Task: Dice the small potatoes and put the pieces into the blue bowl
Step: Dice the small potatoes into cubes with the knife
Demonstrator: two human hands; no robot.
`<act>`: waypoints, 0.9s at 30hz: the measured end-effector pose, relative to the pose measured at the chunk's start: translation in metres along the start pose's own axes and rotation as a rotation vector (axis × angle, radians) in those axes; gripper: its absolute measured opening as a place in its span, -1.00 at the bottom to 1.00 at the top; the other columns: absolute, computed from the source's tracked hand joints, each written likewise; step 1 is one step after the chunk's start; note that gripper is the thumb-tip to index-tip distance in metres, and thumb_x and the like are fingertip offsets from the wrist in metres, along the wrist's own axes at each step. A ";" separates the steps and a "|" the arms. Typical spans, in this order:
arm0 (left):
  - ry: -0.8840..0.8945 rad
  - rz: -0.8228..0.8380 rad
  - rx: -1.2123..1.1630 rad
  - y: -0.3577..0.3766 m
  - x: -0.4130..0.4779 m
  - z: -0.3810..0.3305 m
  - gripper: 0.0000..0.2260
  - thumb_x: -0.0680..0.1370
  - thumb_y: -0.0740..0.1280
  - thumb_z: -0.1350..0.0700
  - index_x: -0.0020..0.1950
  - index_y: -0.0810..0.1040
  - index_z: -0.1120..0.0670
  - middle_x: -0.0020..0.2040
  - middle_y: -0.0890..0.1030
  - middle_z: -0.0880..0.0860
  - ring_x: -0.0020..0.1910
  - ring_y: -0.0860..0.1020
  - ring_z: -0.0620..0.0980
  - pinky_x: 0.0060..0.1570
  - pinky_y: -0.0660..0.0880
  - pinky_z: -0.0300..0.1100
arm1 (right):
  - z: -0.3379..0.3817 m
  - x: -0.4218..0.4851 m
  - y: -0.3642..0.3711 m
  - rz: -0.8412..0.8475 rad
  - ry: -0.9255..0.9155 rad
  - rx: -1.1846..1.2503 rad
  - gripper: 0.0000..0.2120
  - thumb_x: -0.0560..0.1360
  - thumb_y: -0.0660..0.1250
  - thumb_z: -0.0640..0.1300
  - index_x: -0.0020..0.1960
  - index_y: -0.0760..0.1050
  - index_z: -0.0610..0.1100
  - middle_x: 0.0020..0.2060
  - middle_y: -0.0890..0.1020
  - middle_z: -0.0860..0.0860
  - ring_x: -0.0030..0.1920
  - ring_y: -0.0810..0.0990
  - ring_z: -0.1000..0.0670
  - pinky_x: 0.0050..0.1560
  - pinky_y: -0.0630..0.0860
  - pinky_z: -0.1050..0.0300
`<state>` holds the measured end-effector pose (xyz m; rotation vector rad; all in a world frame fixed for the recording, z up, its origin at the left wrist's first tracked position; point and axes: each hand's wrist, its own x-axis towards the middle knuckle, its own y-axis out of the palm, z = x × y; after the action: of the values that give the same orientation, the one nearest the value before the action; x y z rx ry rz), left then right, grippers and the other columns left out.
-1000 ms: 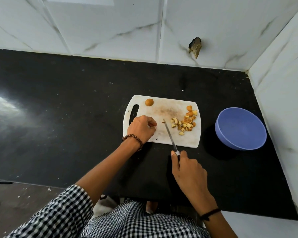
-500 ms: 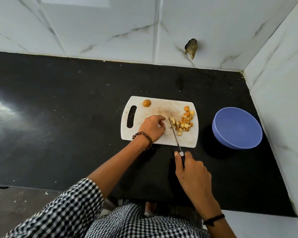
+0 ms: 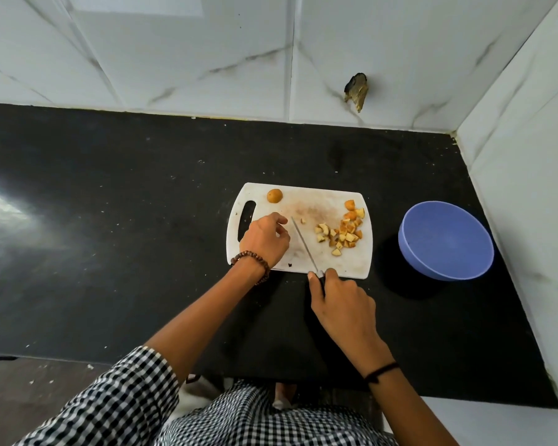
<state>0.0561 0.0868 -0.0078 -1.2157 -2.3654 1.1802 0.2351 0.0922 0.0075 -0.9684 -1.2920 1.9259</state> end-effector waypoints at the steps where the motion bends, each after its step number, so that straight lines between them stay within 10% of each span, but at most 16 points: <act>1: 0.000 -0.008 0.003 -0.001 0.001 0.001 -0.75 0.56 0.29 0.14 0.23 0.52 0.05 0.06 0.61 -0.03 -0.09 0.53 -0.09 -0.12 0.50 -0.21 | 0.000 0.004 0.000 -0.003 0.011 -0.005 -0.58 0.69 -0.03 0.19 0.13 0.44 -0.08 -0.20 0.57 0.02 -0.16 0.61 -0.04 -0.19 0.47 0.04; 27: -0.010 -0.018 0.354 -0.028 0.073 0.001 -0.58 0.52 0.32 -0.18 0.30 0.46 -0.02 0.24 0.43 0.05 0.01 0.53 0.05 -0.18 0.43 -0.15 | -0.023 0.010 -0.005 -0.039 0.131 -0.024 -0.59 0.67 -0.05 0.23 0.13 0.43 -0.02 -0.32 0.50 0.09 -0.30 0.55 0.09 -0.22 0.58 0.16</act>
<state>-0.0063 0.1330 0.0019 -1.0668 -2.0503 1.5198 0.2494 0.1134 0.0036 -1.0548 -1.2526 1.7903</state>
